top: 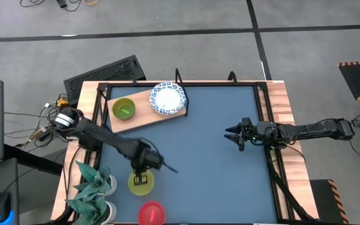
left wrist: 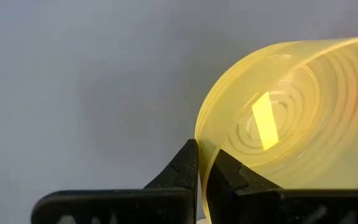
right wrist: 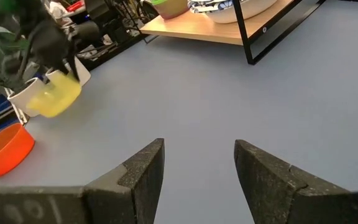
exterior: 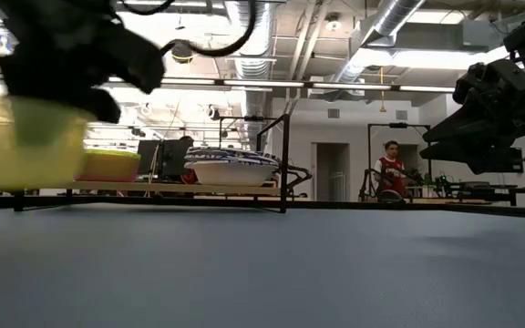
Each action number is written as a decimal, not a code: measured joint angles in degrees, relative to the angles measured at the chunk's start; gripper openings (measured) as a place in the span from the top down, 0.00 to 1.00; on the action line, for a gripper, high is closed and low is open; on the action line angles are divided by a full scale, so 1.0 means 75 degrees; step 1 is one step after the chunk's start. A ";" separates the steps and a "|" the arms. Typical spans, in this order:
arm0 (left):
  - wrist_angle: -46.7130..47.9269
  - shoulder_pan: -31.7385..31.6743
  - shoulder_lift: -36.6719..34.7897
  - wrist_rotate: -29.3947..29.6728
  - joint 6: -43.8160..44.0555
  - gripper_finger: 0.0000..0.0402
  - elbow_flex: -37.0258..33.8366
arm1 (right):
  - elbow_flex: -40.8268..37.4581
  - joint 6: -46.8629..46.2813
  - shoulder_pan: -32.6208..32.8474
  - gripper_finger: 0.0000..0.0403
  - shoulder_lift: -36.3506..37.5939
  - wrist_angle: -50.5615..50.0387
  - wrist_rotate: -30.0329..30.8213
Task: Place and stack bowls onto a shelf
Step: Stack the yellow bowl on top of the other green bowl on the shelf
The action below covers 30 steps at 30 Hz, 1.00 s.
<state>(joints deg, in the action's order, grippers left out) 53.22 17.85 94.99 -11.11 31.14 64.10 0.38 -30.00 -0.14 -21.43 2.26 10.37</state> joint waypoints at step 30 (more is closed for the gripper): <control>0.3375 -0.7898 -0.2933 0.1334 -0.2329 1.00 0.1452 | -0.0001 0.0003 0.0000 0.45 0.0003 0.0000 0.0016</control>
<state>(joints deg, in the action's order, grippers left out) 78.53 -41.38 73.00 -1.10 13.68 74.98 0.37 -29.98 -0.14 -21.41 2.26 10.49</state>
